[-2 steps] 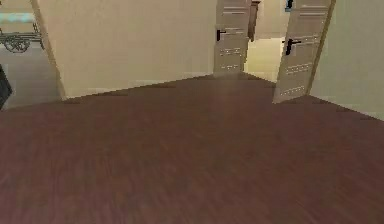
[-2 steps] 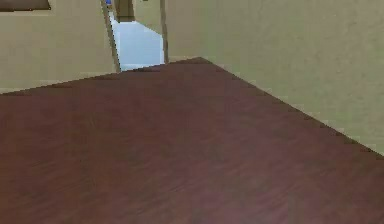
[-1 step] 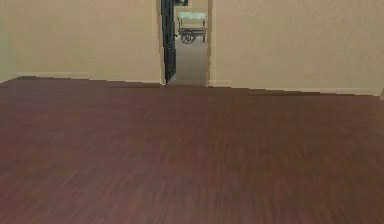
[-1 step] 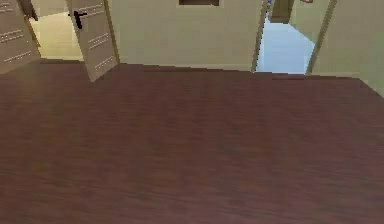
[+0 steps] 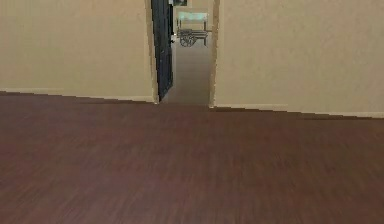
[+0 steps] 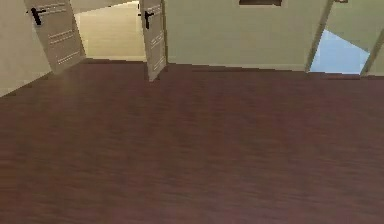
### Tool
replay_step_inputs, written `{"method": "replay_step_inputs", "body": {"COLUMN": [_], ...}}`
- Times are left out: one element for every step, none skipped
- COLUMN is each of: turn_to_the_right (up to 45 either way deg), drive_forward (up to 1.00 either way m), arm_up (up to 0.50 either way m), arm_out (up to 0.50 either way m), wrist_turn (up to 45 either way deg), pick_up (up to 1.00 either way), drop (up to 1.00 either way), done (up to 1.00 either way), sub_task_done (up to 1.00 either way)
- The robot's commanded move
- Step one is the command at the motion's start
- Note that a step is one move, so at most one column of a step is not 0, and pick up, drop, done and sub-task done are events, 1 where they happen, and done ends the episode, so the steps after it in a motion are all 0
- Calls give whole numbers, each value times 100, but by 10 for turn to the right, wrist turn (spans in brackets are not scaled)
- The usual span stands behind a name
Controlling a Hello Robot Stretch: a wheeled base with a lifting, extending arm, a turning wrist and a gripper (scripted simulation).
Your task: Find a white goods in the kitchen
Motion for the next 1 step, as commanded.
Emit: {"method": "replay_step_inputs", "body": {"turn_to_the_right": [-30], "drive_forward": [0], "arm_up": [0], "arm_out": [0], "wrist_turn": [0], "pick_up": [0], "drop": [0], "done": [0], "sub_task_done": [0]}}
